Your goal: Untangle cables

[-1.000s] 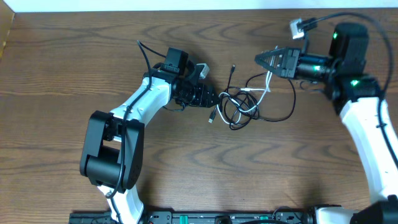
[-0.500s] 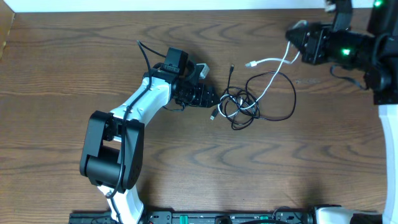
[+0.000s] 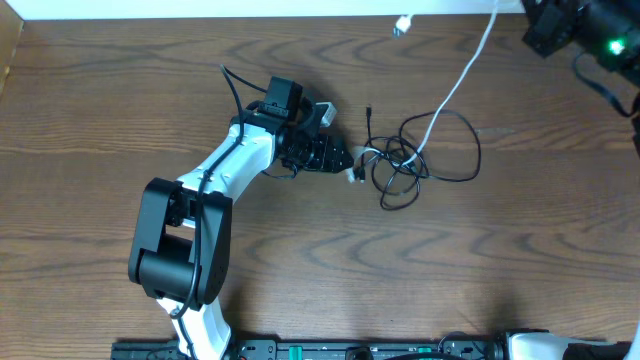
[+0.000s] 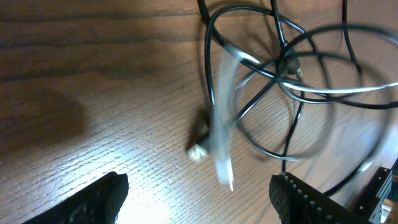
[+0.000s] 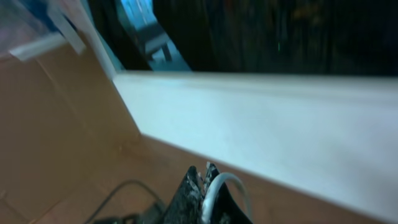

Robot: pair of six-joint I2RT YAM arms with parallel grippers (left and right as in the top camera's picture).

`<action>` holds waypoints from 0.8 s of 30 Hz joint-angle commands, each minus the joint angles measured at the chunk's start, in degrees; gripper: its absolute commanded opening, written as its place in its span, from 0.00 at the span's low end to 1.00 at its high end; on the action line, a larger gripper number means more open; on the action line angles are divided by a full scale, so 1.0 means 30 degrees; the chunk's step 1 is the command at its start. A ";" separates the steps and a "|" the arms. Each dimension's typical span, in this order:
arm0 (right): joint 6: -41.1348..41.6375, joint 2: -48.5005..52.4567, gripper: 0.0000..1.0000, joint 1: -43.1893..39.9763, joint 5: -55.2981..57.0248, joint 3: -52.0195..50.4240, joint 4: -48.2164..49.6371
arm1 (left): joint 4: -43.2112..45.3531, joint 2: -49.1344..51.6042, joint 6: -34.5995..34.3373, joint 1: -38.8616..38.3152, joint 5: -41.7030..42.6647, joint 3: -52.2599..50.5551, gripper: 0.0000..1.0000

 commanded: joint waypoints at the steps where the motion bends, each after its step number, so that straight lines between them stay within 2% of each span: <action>1: 0.0539 -0.0102 0.01 -0.0087 0.0277 0.0882 0.0619 | -0.0044 -0.0044 -0.0051 -0.0022 -0.0714 -0.0036 0.77; 13: 0.0328 -0.0102 0.01 -0.0342 0.5676 0.1231 0.1916 | -0.0044 -0.0044 -0.0051 -0.0022 -0.1086 -0.0036 0.77; 17: -0.0721 -0.0095 0.01 -0.0729 0.6200 0.1231 0.4736 | -0.0044 -0.0044 -0.0051 -0.0022 -0.1086 -0.0036 0.77; 24: -0.0787 -0.0153 0.01 -0.0831 0.6207 0.1231 1.0331 | -0.0044 -0.0044 -0.0051 -0.0022 -0.1086 -0.0036 0.77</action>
